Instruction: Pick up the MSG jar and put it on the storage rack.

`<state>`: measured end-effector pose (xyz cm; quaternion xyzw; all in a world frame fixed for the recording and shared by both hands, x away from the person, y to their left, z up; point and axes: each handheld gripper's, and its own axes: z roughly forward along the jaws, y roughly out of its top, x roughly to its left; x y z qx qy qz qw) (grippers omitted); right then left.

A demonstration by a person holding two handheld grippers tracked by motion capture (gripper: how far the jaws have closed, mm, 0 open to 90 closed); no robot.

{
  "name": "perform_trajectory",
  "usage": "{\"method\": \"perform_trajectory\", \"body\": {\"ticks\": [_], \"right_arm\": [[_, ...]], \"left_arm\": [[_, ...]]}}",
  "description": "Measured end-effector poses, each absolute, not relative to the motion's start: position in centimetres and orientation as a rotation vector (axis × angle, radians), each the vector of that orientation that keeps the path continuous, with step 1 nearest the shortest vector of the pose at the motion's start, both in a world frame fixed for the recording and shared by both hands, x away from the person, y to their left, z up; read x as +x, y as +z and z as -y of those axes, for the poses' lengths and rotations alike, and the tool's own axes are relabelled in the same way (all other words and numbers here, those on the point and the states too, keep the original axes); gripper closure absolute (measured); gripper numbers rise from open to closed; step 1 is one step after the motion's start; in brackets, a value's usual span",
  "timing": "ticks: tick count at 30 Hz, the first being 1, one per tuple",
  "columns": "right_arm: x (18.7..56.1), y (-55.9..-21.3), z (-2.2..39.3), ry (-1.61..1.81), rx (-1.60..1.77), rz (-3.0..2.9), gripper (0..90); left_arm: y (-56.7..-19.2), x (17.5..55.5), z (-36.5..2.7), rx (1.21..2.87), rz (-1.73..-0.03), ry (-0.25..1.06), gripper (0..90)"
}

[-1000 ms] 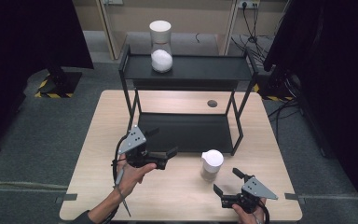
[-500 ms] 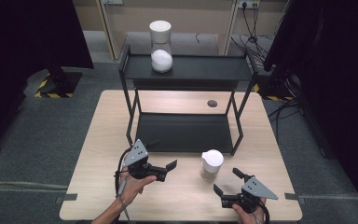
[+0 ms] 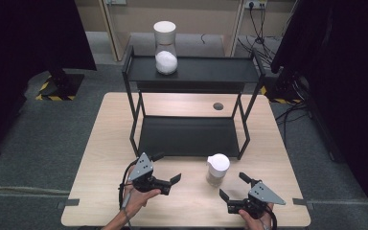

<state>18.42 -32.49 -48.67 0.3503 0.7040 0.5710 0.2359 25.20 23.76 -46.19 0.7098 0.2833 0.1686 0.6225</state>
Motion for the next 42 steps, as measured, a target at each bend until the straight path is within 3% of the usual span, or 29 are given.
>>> {"method": "perform_trajectory", "body": {"ticks": [12,42], "right_arm": [[18.4,-48.6,32.5,1.561,0.955,-1.932,0.6],[18.5,-48.7,32.6,1.568,0.957,-1.931,0.6]], "left_arm": [[-47.9,24.1,-24.0,1.631,-0.637,0.454,0.2],[-49.1,24.1,-24.7,1.629,-0.639,0.437,0.1]]}}
